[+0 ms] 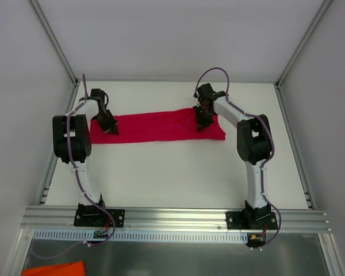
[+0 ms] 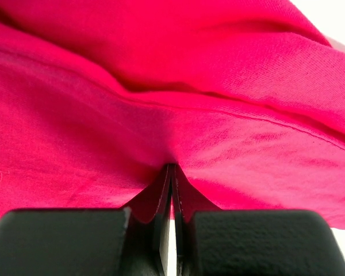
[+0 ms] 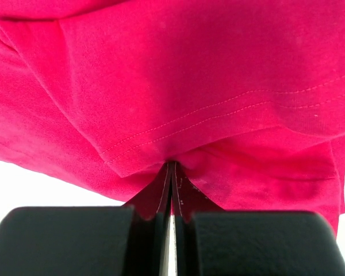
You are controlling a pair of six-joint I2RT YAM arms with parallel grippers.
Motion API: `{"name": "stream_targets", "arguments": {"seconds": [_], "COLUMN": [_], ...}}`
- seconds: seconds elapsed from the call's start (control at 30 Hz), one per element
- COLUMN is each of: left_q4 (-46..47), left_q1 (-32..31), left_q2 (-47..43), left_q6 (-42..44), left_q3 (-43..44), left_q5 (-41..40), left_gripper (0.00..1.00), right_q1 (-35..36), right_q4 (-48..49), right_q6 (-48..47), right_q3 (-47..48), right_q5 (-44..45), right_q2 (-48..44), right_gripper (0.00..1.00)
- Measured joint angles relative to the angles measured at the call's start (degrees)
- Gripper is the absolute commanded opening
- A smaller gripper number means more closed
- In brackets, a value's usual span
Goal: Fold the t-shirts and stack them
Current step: Fold the other side of the tshirt into a rectangle
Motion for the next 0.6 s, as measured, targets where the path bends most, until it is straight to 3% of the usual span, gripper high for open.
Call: {"name": "stream_targets", "arguments": {"seconds": [0.6], "left_q4": [0.04], "left_q1": [-3.04], "left_q2": [-9.97], "left_q6": [-1.44], "left_q3": [-14.82], "left_q5": [1.62], "left_gripper": [0.00], "right_q1": [-0.42], "right_q4": [-5.99], "right_q6": [-0.68], "right_q3": [21.22], "right_q5": [0.74], "right_q2": [10.62], "right_gripper": [0.01]}}
